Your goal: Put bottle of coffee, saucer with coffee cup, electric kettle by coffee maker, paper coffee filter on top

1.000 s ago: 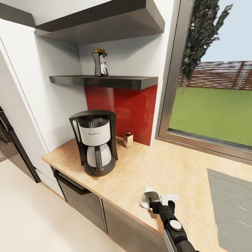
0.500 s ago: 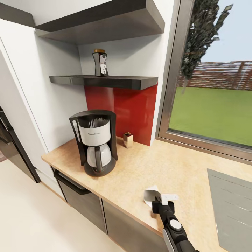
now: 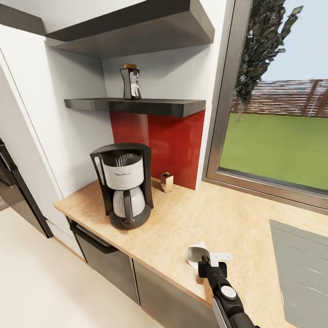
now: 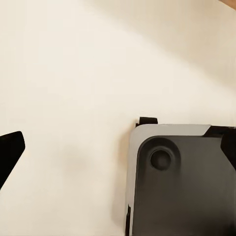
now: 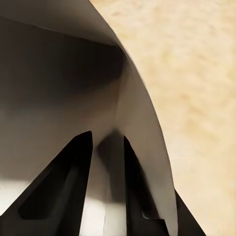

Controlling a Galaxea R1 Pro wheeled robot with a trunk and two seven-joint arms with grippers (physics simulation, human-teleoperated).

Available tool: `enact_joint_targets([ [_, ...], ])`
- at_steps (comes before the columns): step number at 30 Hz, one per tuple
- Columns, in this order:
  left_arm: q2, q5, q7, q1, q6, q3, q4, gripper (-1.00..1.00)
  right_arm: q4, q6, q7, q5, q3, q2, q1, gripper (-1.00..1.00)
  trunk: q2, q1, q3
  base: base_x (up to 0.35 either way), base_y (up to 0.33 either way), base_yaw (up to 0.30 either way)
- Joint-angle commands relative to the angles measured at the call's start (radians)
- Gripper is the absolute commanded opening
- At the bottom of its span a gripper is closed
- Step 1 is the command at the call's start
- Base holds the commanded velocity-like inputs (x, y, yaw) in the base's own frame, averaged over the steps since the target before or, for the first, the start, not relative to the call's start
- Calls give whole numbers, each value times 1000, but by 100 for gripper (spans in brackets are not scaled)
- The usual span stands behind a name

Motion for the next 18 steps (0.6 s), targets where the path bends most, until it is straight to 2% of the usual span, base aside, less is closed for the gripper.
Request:
enact_joint_targets([
  [1, 0, 6, -1, -1, -3, 1, 1, 100, 1, 7, -6, -5, 1, -1, 0, -100, -2, 1, -2, 0, 0, 0],
  [4, 0, 6, -1, -1, -3, 1, 1, 100, 0, 8, -6, -5, 1, -1, 0, -100, -2, 1, -2, 0, 0, 0],
  [5, 1, 6, -1, -1, -3, 1, 1, 100, -71, 11, -8, -6, 2, 0, 0, -100, -2, 1, -2, 0, 0, 0],
  [18, 1, 6, -1, -1, -3, 1, 1, 100, -220, 36, -9, -7, 8, 6, -2, -100, -2, 1, -2, 0, 0, 0],
])
